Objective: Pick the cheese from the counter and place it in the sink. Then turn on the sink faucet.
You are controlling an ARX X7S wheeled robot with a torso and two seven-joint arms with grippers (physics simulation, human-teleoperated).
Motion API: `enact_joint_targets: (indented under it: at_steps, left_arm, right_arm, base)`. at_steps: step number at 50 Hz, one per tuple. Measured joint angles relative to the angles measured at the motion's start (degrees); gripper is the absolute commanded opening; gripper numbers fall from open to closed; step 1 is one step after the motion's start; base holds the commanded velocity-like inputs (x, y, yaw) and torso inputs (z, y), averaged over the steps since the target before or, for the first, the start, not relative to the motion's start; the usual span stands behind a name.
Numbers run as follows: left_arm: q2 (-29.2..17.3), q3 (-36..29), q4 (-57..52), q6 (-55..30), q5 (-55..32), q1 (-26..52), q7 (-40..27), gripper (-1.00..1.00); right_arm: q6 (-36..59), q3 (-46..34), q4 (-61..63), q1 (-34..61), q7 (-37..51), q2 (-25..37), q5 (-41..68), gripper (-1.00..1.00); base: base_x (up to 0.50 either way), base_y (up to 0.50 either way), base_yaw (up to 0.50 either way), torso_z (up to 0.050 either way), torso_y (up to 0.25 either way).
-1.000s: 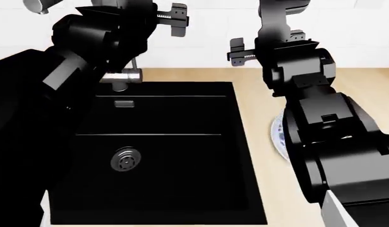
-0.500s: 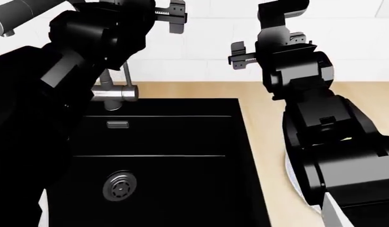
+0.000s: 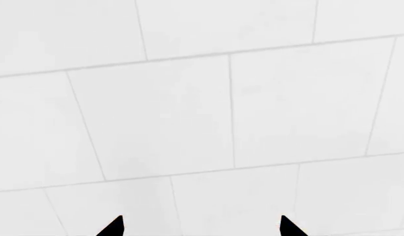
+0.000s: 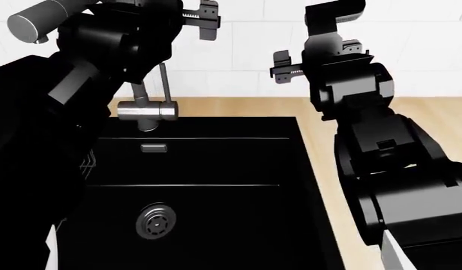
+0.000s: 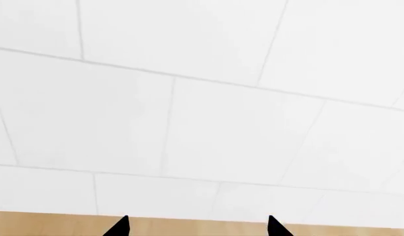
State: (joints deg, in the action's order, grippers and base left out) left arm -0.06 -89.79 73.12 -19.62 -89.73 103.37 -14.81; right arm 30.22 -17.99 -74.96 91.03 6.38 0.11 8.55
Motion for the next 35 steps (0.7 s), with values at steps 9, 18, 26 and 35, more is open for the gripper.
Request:
enact_joint_targets:
  at_steps: [9,18,26,35]
  left_arm:
    - [0.0,0.0,-0.1,0.0,0.0,-0.1,0.2,1.0]
    - [0.0,0.1,0.3,0.2,-0.1,-0.3,0.9,1.0]
    - [0.0,0.1,0.6,0.2,-0.2,-0.3,1.3,1.0]
    - [0.0,0.1,0.9,0.3,-0.3,-0.3,1.8,1.0]
  right_arm:
    - [2.9,2.7,0.0,1.8,2.1,0.5,-0.3,1.0]
    - [29.0,5.3,27.0,-3.7,5.4,4.8,1.4,1.0]
    - [45.9,4.8,44.9,-4.7,24.2,12.5,24.6,1.0]
    - [51.2,-1.5,54.7,-4.7,56.4,23.5,68.9,1.0]
  base:
    - [0.0,0.0,0.0,0.0,0.0]
    - [0.0,0.0,0.0,0.0,0.0]
    - [0.0,0.0,0.0,0.0,0.0]
    - [0.0,0.0,0.0,0.0,0.0]
